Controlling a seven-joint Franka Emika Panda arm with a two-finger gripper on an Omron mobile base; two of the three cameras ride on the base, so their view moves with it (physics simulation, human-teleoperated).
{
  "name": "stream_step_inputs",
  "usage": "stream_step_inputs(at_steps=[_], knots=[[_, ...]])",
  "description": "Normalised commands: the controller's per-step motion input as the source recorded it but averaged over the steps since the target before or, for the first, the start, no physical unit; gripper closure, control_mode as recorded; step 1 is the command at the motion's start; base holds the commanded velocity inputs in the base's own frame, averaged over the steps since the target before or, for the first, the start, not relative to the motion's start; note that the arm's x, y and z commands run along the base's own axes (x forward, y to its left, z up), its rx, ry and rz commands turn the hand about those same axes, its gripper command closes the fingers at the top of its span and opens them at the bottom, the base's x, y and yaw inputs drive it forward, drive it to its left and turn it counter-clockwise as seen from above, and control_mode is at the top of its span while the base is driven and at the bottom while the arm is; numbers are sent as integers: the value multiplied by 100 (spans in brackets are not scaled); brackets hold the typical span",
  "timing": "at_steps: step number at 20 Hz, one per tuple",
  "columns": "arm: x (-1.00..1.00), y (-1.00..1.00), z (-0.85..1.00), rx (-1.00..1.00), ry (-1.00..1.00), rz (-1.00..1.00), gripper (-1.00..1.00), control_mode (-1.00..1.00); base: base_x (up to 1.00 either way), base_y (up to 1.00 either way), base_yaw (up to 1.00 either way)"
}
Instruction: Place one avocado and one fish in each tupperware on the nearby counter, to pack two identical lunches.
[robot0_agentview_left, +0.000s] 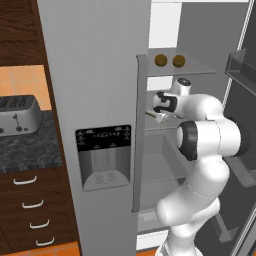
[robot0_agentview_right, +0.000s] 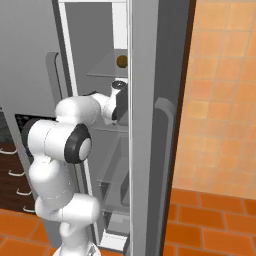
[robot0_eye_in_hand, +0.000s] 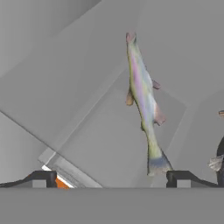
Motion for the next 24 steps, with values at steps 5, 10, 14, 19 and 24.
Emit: stream_step_inputs(at_steps=[5, 10, 14, 19, 24], knots=[[40, 0, -9, 0, -9, -6, -100, -100, 0, 0, 0], [36, 0, 2, 1, 0, -1, -100, -100, 0, 0, 0], [47, -3, -6, 3, 0, 0, -100, -100, 0, 0, 0], [49, -1, -8, 3, 3, 0, -100, -100, 0, 0, 0], [21, 1, -45, 1, 7, 0, -100, -100, 0, 0, 0]])
